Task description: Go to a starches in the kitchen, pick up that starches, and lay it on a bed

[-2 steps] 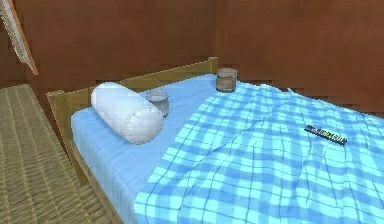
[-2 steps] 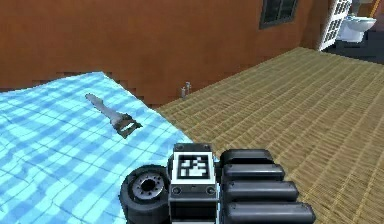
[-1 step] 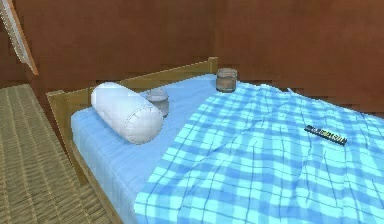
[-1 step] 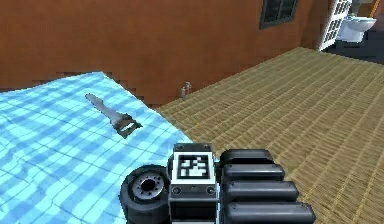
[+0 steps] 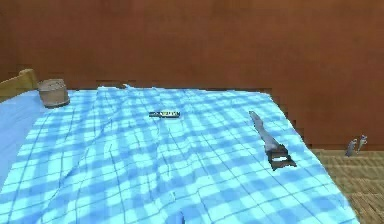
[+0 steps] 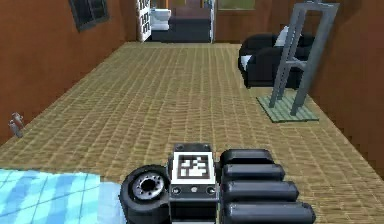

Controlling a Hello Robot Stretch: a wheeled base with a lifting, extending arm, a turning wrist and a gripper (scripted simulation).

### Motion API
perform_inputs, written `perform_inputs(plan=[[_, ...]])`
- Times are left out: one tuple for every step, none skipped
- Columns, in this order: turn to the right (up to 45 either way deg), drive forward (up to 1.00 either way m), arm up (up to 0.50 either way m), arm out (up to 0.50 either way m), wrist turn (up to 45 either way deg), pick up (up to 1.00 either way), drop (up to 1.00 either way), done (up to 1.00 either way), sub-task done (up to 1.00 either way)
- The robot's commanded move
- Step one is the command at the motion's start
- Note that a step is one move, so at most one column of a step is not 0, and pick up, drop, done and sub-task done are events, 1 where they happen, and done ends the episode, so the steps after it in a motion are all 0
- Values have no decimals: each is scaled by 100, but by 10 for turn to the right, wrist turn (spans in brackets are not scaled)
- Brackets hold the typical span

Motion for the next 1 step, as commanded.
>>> perform_inputs(plan=[[-330, 0, 0, 0, 0, 0, 0, 0, 0]])
